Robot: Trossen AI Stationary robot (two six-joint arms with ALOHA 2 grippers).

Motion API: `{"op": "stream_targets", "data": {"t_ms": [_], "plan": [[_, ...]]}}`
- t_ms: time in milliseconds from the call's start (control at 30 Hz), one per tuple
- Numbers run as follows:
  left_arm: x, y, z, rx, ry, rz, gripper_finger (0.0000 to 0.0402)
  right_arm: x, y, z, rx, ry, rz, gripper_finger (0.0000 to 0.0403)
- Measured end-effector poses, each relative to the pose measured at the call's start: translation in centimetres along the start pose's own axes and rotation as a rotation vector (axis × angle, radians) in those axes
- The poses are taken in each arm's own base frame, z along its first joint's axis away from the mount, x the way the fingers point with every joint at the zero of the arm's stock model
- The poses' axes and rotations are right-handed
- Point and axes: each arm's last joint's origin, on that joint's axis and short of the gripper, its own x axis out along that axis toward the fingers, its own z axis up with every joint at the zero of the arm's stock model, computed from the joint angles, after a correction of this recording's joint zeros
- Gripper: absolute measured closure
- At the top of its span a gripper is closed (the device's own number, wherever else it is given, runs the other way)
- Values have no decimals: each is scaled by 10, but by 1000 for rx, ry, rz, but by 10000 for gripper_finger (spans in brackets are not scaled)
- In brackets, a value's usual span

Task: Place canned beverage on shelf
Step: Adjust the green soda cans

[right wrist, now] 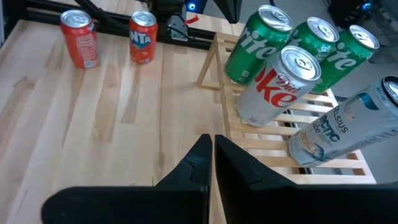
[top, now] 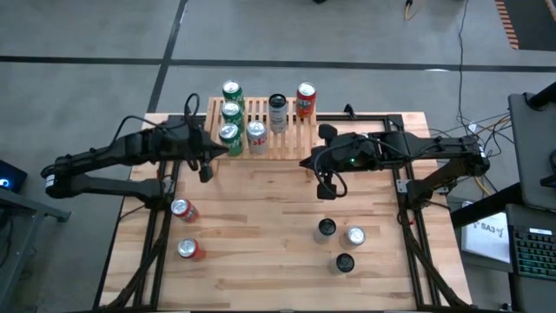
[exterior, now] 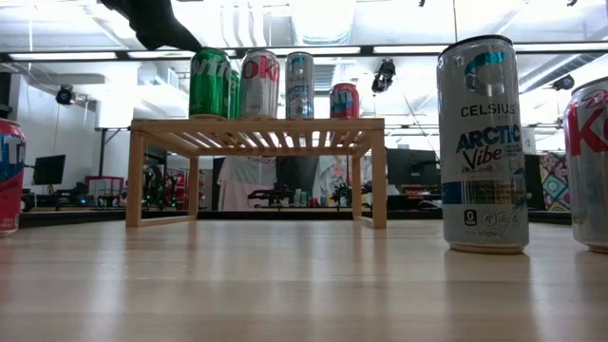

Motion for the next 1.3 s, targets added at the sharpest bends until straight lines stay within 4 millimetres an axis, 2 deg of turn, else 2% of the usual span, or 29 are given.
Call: {"op": "stream_targets", "data": {"t_ms": [467,567,767,900,1000,1300], "plan": [[19,0,1,9,-20,61,401,0,0,0,-6,0,0,394],[13,1,1,17,-2,59,401,0,0,0,-7,0,0,394],[-12,3,-3,-21,78,56,401,0,0,0,-7,0,-1,394],[-20,7,-5,-35,73,179,401,1,0,0,-8,3,-1,394],[-19,8,-6,-34,82,248,401,4,1,0,-12,10,0,394],[-1,8,-4,-17,121,289,401,19,4,-3,-43,47,4,394]]}}
